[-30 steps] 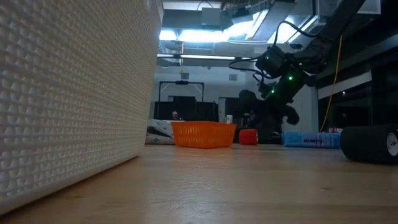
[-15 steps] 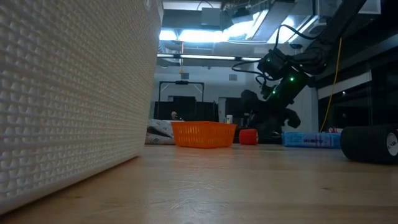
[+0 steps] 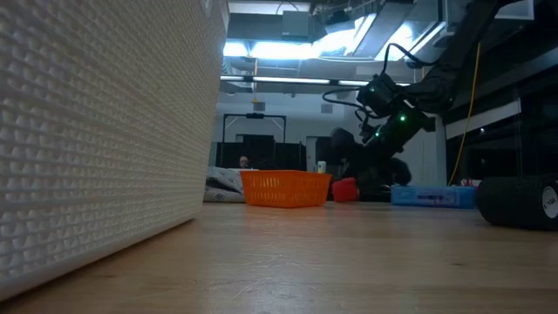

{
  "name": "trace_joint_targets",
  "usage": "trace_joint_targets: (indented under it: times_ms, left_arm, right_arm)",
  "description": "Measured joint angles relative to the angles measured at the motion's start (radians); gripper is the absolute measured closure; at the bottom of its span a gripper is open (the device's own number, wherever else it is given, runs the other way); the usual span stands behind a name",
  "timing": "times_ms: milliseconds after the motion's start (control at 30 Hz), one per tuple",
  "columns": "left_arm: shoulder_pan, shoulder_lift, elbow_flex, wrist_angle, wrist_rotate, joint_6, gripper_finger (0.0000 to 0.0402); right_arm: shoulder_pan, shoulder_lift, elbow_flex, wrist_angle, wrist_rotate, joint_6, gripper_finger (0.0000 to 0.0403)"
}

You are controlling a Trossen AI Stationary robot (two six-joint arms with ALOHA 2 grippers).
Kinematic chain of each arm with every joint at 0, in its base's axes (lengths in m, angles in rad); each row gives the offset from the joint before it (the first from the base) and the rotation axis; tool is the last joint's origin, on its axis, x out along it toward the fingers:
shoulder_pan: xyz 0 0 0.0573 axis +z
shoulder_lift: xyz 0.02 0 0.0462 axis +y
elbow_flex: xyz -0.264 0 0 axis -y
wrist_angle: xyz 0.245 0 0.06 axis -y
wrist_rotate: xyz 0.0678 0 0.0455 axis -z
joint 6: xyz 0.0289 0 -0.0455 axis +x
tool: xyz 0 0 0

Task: Pick & place medical supplies in basket/bin
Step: Put the red bandage into the transparent black bin

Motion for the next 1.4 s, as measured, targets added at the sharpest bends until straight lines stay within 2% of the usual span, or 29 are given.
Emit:
trace_joint_targets:
  times_ms: [233, 433, 867, 1133, 1267, 1400]
  left_arm:
    - [0.0, 0.0, 0.0, 0.0, 0.0, 0.0, 0.018]
    - [0.0, 0.0, 0.0, -0.001, 0.0, -0.009, 0.0178]
    - [0.0, 0.0, 0.0, -0.002, 0.0, -0.011, 0.0178]
    - [0.0, 0.0, 0.0, -0.009, 0.001, -0.024, 0.018]
    - [0.0, 0.0, 0.0, -0.009, 0.001, -0.026, 0.0178]
    - [0.0, 0.0, 0.0, -0.009, 0.001, -0.026, 0.018]
  right_arm:
    - [0.0, 0.011, 0.071, -0.019, -0.088, 0.009, 0.0207]
    - [0.0, 0.011, 0.1, -0.09, -0.079, 0.002, 0.0214]
    - [-0.026, 0.011, 0.101, -0.126, -0.063, 0.013, 0.0303]
    - [-0.032, 0.01, 0.102, -0.126, -0.063, -0.014, 0.0387]
    - [-0.032, 0.01, 0.102, -0.113, -0.065, -0.018, 0.039]
    - [-0.031, 0.01, 0.102, -0.062, -0.123, -0.016, 0.0387]
